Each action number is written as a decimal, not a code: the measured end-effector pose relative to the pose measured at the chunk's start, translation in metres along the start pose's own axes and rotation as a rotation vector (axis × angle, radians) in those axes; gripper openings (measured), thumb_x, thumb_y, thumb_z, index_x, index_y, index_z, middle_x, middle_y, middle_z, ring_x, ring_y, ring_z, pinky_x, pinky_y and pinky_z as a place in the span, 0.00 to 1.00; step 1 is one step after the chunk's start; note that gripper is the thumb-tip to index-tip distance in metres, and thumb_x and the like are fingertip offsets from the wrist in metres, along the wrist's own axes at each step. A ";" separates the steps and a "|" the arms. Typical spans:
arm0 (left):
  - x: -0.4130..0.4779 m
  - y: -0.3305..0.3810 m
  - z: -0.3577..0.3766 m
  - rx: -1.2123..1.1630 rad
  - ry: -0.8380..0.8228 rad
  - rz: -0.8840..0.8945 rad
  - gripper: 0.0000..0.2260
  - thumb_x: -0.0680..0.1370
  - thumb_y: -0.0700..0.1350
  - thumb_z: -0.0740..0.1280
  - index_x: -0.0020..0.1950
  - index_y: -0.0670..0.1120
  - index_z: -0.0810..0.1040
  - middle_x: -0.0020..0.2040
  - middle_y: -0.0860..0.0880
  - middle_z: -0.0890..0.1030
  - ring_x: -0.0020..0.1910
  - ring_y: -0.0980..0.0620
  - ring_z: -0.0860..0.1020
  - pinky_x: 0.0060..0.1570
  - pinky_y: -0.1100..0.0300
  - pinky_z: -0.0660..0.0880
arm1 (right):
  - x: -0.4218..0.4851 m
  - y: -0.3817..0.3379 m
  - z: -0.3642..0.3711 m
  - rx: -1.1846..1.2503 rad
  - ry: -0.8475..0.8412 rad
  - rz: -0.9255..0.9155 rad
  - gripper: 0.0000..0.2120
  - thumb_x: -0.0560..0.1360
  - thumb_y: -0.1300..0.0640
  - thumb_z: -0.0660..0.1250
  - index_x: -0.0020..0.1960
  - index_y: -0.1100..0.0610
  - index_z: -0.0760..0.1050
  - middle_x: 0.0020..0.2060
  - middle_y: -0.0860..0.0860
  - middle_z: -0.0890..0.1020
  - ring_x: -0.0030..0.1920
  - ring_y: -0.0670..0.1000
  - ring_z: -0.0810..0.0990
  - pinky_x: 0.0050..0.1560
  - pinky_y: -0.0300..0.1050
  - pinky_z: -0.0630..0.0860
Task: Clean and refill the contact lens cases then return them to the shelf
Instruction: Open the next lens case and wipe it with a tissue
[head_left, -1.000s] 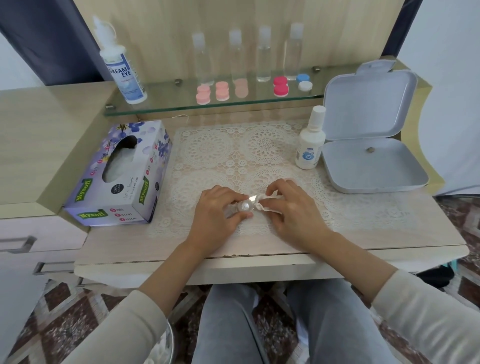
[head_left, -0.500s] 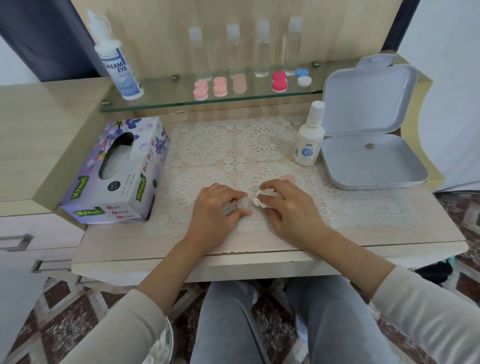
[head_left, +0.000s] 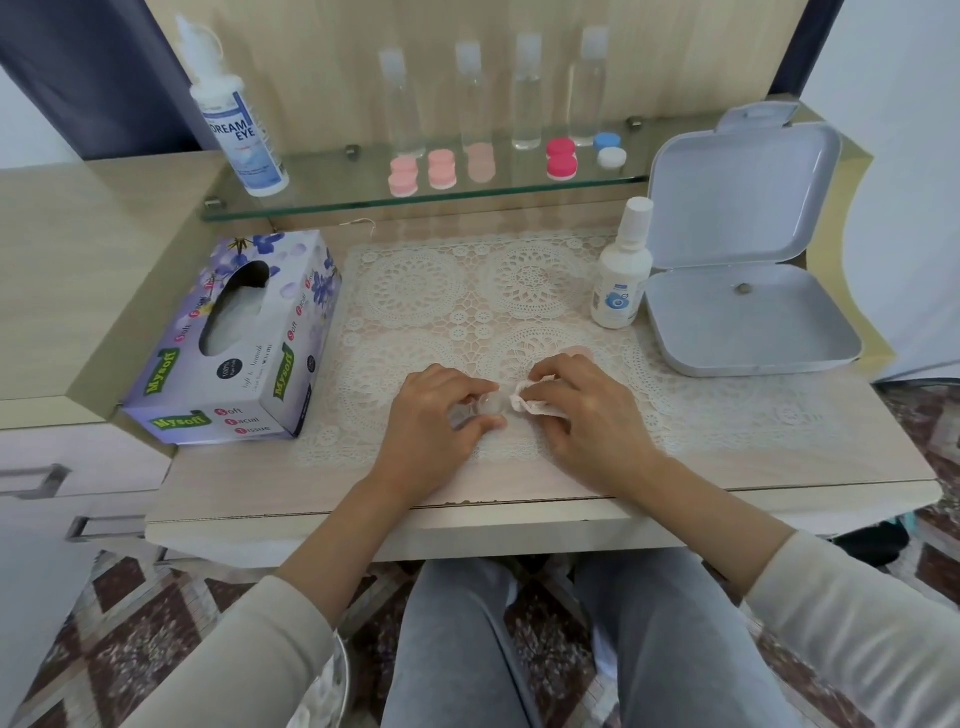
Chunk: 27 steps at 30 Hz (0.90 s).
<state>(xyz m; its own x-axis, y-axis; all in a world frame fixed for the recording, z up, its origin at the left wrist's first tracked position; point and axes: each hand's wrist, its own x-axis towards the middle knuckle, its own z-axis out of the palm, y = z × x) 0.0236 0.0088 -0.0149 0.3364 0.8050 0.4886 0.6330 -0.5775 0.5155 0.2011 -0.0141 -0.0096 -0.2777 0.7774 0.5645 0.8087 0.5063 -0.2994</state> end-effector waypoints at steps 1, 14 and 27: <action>0.000 0.000 0.000 -0.001 0.001 -0.001 0.17 0.67 0.55 0.68 0.47 0.44 0.82 0.38 0.50 0.81 0.41 0.59 0.72 0.44 0.65 0.66 | 0.000 0.000 0.000 -0.006 0.006 -0.007 0.11 0.70 0.60 0.60 0.40 0.59 0.81 0.43 0.53 0.81 0.39 0.54 0.80 0.34 0.36 0.68; -0.001 0.001 0.000 -0.009 -0.004 0.000 0.17 0.67 0.54 0.68 0.47 0.44 0.82 0.39 0.50 0.81 0.41 0.59 0.73 0.44 0.61 0.69 | 0.001 0.002 0.002 0.041 -0.029 0.004 0.12 0.70 0.58 0.58 0.39 0.59 0.80 0.43 0.51 0.81 0.40 0.53 0.78 0.35 0.36 0.66; -0.001 0.004 -0.001 0.035 0.004 0.005 0.17 0.68 0.54 0.67 0.47 0.43 0.82 0.37 0.50 0.80 0.40 0.58 0.71 0.45 0.68 0.65 | 0.001 0.006 0.006 0.067 -0.028 -0.001 0.13 0.71 0.58 0.58 0.40 0.55 0.82 0.45 0.47 0.83 0.42 0.47 0.70 0.40 0.32 0.62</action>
<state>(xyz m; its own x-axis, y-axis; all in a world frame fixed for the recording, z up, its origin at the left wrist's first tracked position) 0.0247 0.0053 -0.0129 0.3369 0.8018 0.4936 0.6553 -0.5761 0.4886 0.2026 -0.0079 -0.0156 -0.2942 0.7864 0.5431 0.7718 0.5307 -0.3503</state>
